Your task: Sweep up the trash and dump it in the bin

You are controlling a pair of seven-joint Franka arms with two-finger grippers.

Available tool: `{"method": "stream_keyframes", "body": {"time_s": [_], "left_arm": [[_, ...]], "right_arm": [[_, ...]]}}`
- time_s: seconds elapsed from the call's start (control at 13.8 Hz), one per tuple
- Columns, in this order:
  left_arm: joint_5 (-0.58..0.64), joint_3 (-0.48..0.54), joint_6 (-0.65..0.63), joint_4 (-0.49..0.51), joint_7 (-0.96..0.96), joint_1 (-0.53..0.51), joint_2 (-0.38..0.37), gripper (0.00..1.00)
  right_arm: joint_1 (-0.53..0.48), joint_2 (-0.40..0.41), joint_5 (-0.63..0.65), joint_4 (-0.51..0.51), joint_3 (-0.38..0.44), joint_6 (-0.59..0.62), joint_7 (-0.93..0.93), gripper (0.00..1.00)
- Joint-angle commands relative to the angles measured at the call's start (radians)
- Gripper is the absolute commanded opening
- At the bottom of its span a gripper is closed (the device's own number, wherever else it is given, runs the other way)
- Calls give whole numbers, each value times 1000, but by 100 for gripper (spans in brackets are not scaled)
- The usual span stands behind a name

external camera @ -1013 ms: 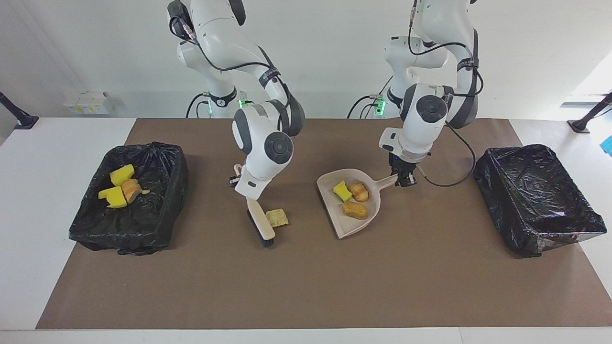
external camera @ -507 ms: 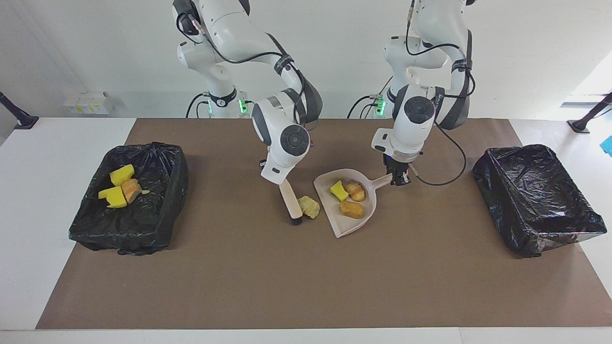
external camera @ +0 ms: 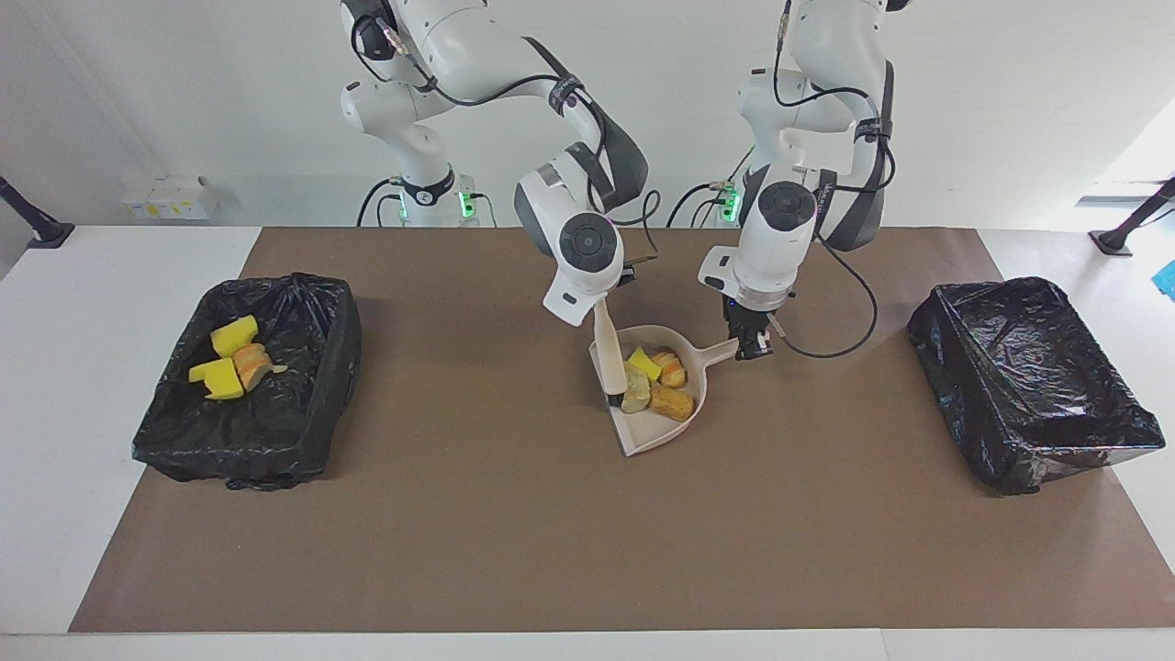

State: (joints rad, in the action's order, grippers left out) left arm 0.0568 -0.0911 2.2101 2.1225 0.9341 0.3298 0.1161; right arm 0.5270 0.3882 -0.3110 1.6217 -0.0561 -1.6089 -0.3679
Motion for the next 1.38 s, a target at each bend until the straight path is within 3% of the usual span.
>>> {"method": "stream_keyframes", "body": {"time_s": [0.0,0.29,0.51,0.65,0.8,0.94,1.16,1.3], "left_arm": [[-3,4,46,25,72,-6,-9,0],[-58,4,48,21,107,-31,-4,0],[-104,4,46,2,175,-66,2,0],[-118,2,16,-48,244,-107,0,0],[-220,4,-32,-102,354,-165,0,0],[-241,5,-98,-142,411,-202,0,0],[-354,-1,-156,-148,571,-302,-13,0],[-402,-2,-217,-154,685,-383,-32,0]], "right_arm": [[-41,-121,10,32,2,70,-13,0],[-101,-213,78,27,4,245,-9,0],[-113,-262,194,23,9,334,-16,0],[-177,-291,199,27,1,368,-5,0],[-180,-327,158,96,1,334,-12,0],[-164,-389,69,225,1,236,-37,0],[-69,-454,24,395,-7,69,-77,0],[3,-428,-16,429,-8,-9,-165,0]]}}
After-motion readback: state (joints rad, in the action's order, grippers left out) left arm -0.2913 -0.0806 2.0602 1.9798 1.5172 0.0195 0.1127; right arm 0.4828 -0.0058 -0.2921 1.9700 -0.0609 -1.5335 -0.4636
